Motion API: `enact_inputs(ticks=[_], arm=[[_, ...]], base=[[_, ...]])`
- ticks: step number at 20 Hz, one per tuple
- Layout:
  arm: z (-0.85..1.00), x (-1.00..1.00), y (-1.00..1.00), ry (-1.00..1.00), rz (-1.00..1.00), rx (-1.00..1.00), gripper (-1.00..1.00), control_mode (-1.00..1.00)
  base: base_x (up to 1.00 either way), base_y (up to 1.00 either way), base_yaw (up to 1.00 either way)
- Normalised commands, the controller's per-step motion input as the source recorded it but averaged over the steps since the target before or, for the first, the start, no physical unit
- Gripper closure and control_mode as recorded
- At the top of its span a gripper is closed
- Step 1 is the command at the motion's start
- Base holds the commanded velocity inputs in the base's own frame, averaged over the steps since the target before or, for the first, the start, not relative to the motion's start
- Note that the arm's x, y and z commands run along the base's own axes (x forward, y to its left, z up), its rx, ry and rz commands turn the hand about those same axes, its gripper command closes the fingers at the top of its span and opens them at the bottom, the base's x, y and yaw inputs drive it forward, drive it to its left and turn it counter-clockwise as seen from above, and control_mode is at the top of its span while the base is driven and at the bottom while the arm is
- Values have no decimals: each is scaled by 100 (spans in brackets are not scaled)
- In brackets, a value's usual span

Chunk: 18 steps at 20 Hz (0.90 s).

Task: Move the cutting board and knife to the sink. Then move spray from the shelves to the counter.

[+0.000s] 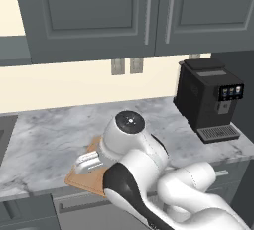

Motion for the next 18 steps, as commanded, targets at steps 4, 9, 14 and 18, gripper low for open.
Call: enact_inputs(ticks=[4, 9, 14, 18], arm=[[0, -35, 11, 0, 23, -38, -100, -100], [-1, -21, 3, 0, 25, -43, -100, -100], [-17, -11, 0, -2, 28, -38, -100, -100], [-31, -2, 0, -12, 29, -40, -100, -100]], base=[[0, 0, 0], [0, 0, 0], [0, 0, 0], [0, 0, 0]])
